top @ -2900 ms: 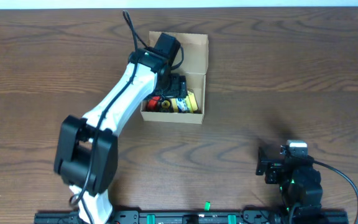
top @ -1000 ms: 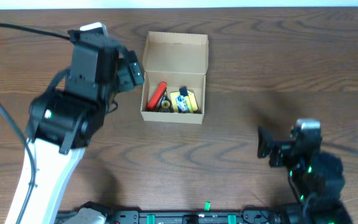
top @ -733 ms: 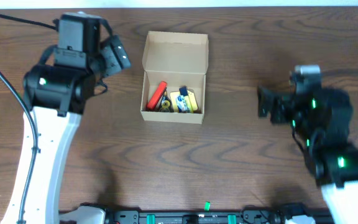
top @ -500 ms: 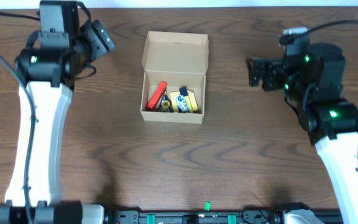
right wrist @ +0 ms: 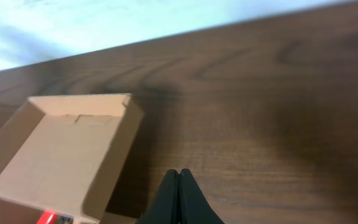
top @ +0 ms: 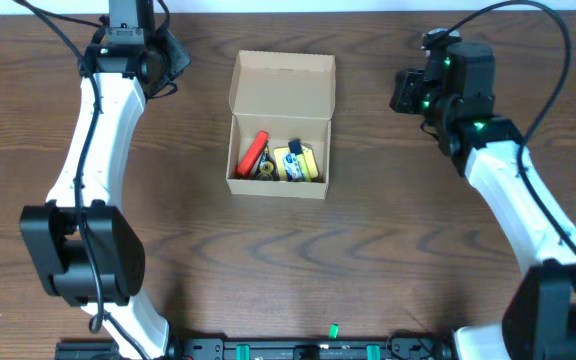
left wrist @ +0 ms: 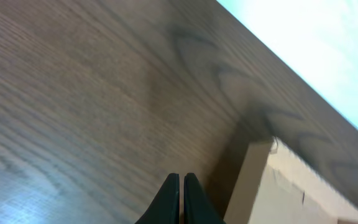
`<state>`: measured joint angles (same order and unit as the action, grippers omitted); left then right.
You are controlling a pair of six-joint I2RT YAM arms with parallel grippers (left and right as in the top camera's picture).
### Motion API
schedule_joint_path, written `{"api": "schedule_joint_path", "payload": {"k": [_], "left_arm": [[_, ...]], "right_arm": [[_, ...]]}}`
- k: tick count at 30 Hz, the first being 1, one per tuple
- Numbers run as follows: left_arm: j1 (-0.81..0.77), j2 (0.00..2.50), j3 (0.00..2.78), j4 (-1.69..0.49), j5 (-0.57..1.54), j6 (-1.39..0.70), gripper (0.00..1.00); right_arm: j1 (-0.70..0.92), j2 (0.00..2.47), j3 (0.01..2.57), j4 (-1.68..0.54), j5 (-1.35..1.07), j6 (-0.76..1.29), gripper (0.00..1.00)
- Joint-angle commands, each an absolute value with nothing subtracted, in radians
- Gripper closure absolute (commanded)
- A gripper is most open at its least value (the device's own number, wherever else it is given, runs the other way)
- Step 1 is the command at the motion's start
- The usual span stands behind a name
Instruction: Pack container
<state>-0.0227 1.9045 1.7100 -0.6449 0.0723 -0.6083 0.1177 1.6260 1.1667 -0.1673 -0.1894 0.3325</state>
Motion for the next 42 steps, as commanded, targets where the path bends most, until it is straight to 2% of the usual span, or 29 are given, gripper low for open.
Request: {"api": "schedule_joint_path", "payload": {"k": [1, 11, 26, 33, 42], "left_arm": [[-0.005, 1.959, 1.728, -0.635, 0.072, -0.689, 0.94], [0.002, 2.171, 1.728, -0.566, 0.32, -0.805, 0.95], [0.004, 2.25, 1.728, -0.475, 0.588, -0.884, 0.95], [0.015, 2.323, 1.728, -0.439, 0.722, -0.907, 0.94], [0.013, 2.325, 1.728, -0.37, 0.78, -0.954, 0.95]], "right_arm": [[0.093, 1.678, 1.182, -0.151, -0.192, 0.471, 0.99], [0.044, 1.876, 1.182, -0.076, -0.313, 0.649, 0.99], [0.026, 2.085, 1.182, 0.156, -0.627, 0.861, 0.99], [0.033, 2.117, 1.182, 0.224, -0.69, 0.908, 0.99], [0.085, 2.148, 1.182, 0.276, -0.678, 0.957, 0.99]]}}
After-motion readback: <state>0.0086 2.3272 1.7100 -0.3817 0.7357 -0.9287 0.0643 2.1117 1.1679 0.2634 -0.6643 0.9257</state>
